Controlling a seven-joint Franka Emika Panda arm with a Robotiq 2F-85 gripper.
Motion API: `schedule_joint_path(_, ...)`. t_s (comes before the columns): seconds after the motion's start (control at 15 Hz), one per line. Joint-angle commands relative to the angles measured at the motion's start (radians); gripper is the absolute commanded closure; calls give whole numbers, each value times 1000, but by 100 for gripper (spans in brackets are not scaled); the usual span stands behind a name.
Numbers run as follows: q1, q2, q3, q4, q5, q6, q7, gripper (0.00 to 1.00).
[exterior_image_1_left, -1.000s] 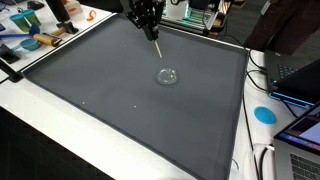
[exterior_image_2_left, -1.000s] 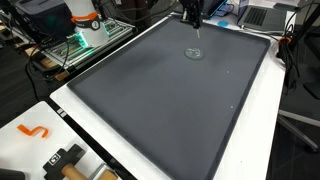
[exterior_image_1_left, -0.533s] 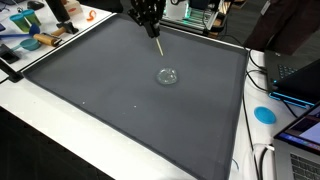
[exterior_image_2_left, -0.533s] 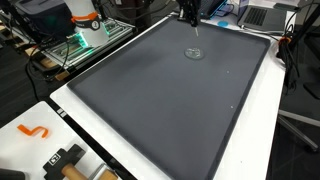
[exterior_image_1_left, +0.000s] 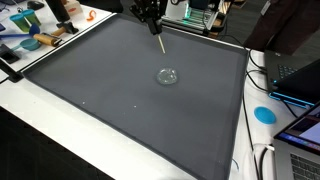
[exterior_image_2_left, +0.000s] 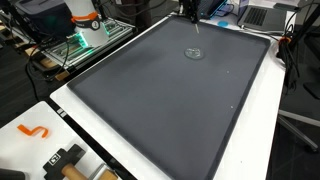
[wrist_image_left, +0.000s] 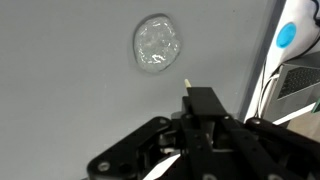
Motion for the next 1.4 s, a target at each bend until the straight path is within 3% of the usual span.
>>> schedule_joint_path(0.0,20,-42,-8,-42,20,23,-15,97)
schedule_joint_path(0.53,47,-59,-1,-22,-98,-1,86,97)
schedule_joint_path(0.93,73,-39,14,45,-366,-64,307,97)
schedule_joint_path(1.33,104,7,37,169,-558,-228,445,97)
